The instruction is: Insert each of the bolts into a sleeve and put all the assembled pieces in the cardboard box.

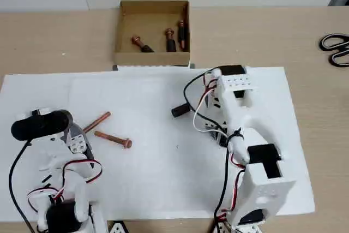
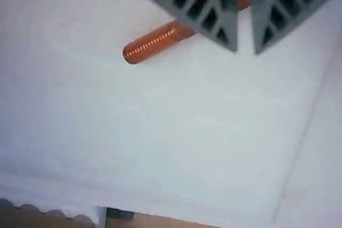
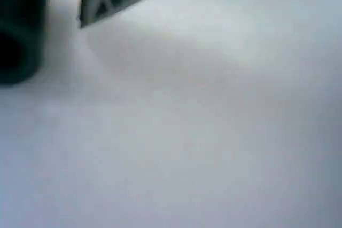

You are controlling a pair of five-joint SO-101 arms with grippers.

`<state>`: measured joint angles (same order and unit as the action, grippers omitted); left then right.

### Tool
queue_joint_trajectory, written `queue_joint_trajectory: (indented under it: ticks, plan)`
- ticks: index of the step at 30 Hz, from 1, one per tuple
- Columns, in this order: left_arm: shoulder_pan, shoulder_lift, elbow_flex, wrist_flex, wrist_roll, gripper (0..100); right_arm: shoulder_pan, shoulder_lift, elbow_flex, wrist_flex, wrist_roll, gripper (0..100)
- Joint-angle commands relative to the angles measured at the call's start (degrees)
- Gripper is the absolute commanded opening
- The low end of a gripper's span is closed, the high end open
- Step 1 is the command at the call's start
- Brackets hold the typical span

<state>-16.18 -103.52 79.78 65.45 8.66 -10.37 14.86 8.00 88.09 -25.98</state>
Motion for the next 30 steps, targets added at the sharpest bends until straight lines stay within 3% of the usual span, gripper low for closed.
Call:
queue_joint_trajectory:
  ticks: [1, 10, 13, 19, 25, 30]
  plan:
    - [0.00, -0.53, -0.04, -1.58, -0.26, 1, 0.31, -0.13, -0.35, -2.51, 2.90, 9.4]
    - [0.09, -0.53, 0.04, -1.58, -0.35, 1, 0.22, -0.13, -0.26, -2.77, 3.43, 7.4]
    - [0.09, -0.53, 0.04, -1.58, -0.35, 1, 0.22, -0.75, -0.79, -2.77, 4.40, 0.9]
    - [2.46, -0.53, -0.04, -1.58, 0.35, 1, 0.22, -7.78, -5.36, 2.15, 6.86, 0.2]
    - [4.92, -0.35, -4.00, -3.25, 14.15, 1, 0.22, -14.29, -5.19, 3.65, 7.03, 0.2]
    - [5.63, -0.26, -4.62, -4.04, 15.38, 1, 0.31, -16.48, -5.19, 8.04, 6.86, 0.2]
